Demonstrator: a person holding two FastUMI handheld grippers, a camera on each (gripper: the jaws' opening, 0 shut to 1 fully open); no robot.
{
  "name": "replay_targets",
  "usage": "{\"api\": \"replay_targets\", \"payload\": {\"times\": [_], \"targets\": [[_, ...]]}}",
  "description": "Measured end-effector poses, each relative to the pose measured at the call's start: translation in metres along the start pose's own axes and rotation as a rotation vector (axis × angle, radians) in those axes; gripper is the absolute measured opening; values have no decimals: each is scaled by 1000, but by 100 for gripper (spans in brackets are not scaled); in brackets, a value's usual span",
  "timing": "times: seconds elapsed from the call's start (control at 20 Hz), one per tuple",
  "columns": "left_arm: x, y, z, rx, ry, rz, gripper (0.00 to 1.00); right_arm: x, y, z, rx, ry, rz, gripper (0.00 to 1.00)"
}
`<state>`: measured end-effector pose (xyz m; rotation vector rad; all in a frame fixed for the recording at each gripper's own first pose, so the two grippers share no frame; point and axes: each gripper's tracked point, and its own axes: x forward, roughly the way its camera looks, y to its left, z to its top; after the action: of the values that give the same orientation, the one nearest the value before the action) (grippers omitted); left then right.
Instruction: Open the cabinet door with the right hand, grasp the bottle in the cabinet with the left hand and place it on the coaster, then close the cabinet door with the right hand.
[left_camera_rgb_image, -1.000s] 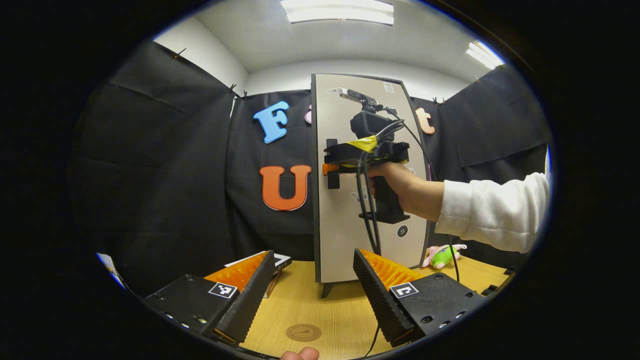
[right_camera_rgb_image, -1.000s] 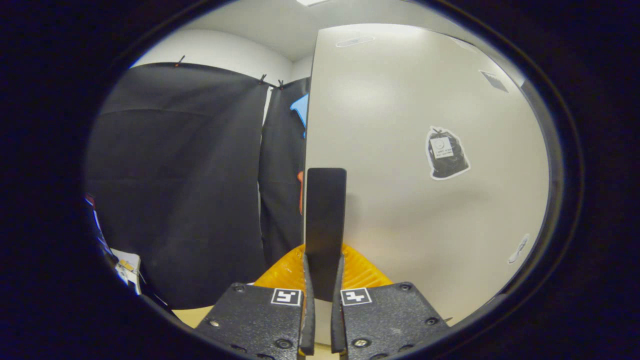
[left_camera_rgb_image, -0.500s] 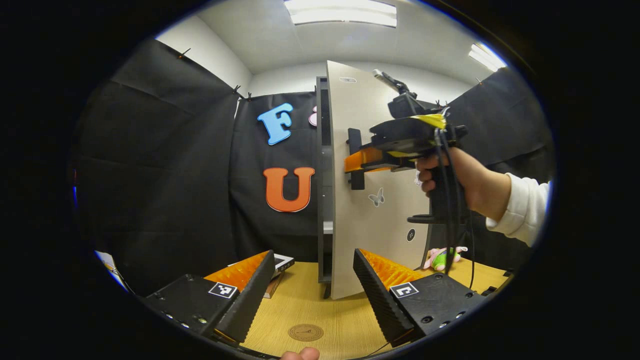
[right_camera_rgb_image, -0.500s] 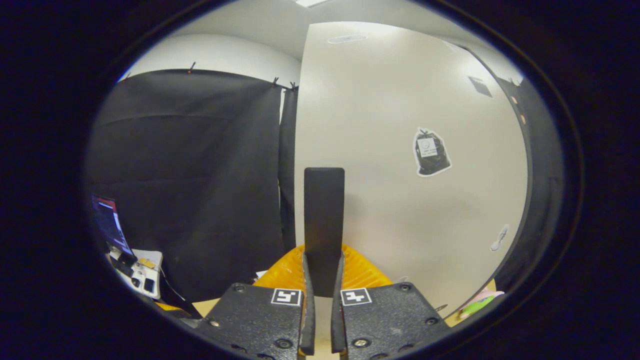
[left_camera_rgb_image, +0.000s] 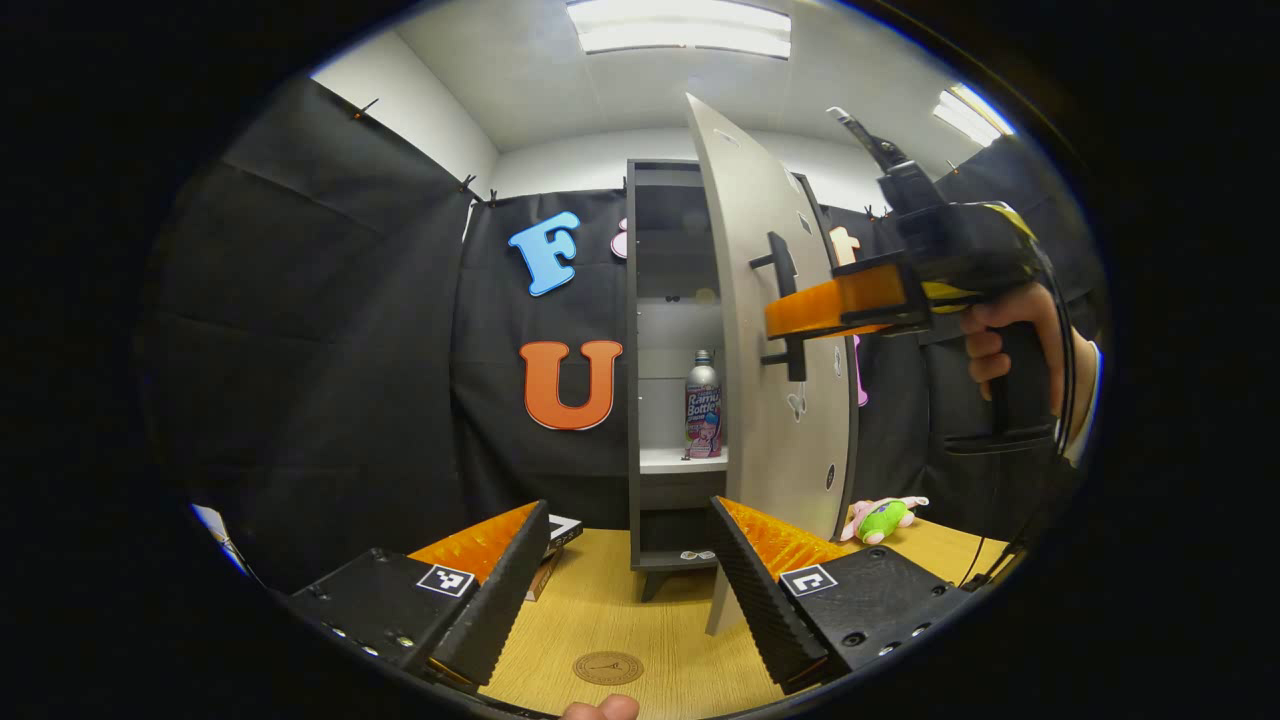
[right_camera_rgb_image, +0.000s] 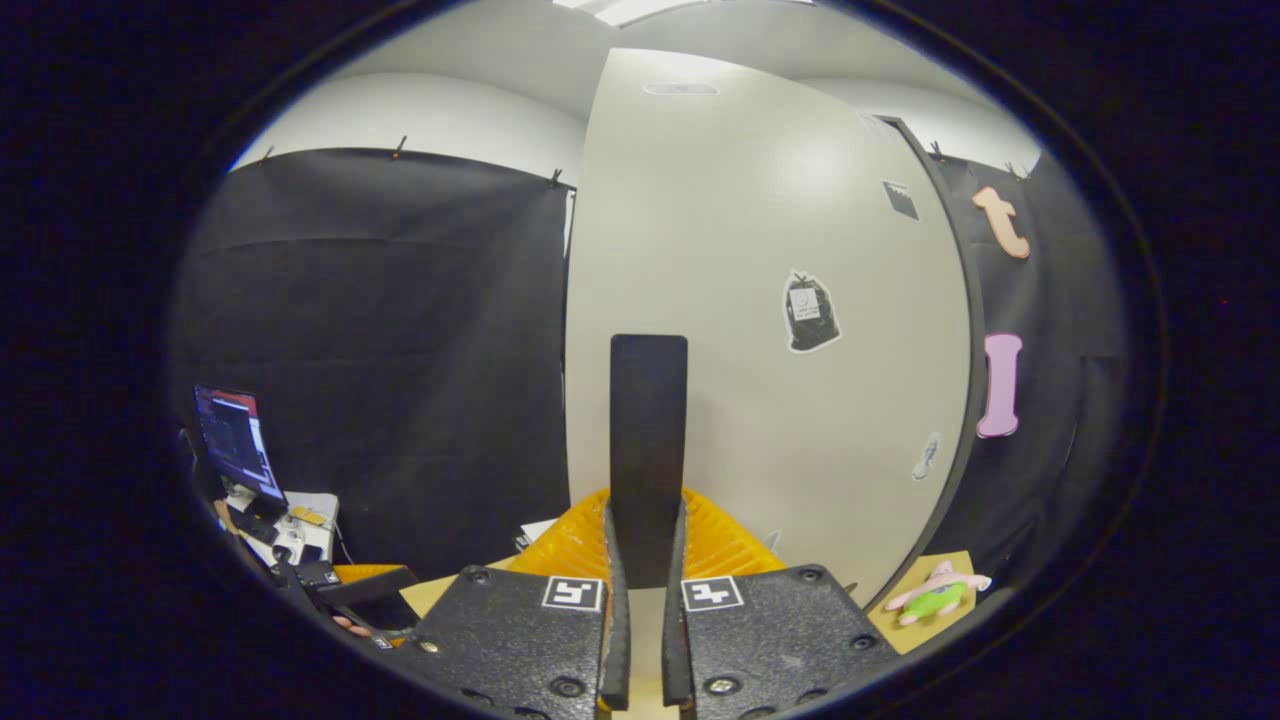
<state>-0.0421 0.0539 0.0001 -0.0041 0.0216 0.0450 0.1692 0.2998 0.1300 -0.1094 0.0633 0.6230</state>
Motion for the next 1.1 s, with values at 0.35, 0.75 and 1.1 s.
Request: {"api": "replay_targets", "payload": {"times": [0.35,0.75,1.1], "targets": [[1,-23,5,-5,-7,-53,95,-31,-14,0,13,-9,-75,16],[0,-61,4,-11,-9,-129,95,-48,-38,-2,7,-14,-202,15],[-5,-94,2,-6,0,-199,95,-61,-66,1,-17,-22,-339,9]]}}
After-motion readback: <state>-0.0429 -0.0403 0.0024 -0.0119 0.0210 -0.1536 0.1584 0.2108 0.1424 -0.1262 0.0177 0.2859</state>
